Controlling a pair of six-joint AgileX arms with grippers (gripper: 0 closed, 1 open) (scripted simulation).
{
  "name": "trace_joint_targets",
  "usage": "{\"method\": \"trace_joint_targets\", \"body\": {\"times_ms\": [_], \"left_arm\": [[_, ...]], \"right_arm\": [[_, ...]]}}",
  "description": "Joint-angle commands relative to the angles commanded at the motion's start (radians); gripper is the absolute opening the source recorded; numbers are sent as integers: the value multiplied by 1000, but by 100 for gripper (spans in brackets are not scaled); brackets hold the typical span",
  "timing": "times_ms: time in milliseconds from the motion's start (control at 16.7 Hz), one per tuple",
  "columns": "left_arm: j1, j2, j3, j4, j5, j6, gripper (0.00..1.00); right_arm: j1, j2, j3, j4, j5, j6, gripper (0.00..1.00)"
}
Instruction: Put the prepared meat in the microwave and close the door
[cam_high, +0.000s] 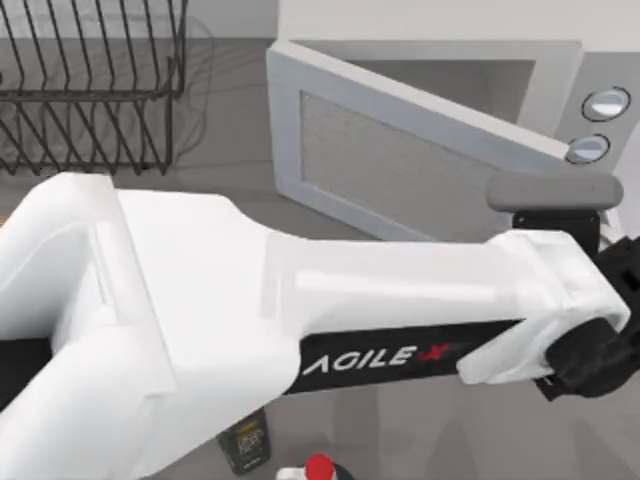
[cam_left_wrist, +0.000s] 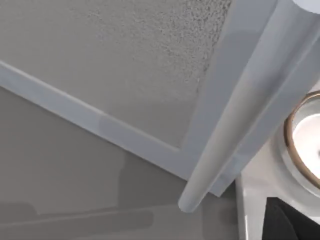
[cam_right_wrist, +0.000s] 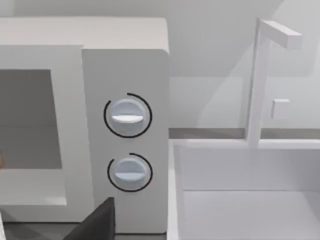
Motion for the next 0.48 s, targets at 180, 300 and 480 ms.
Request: {"method": "trace_joint_targets", "body": {"times_ms": [180,300,480], "left_arm": [[-1,5,7,-4,-1,-2,0],[7,4,8,-1,2,1,0],[50,53,61,10,23,48,0]], "right_arm": [[0,0,0,0,0,0,100],[0,0,0,0,0,0,100],[0,0,0,0,0,0,100]]}}
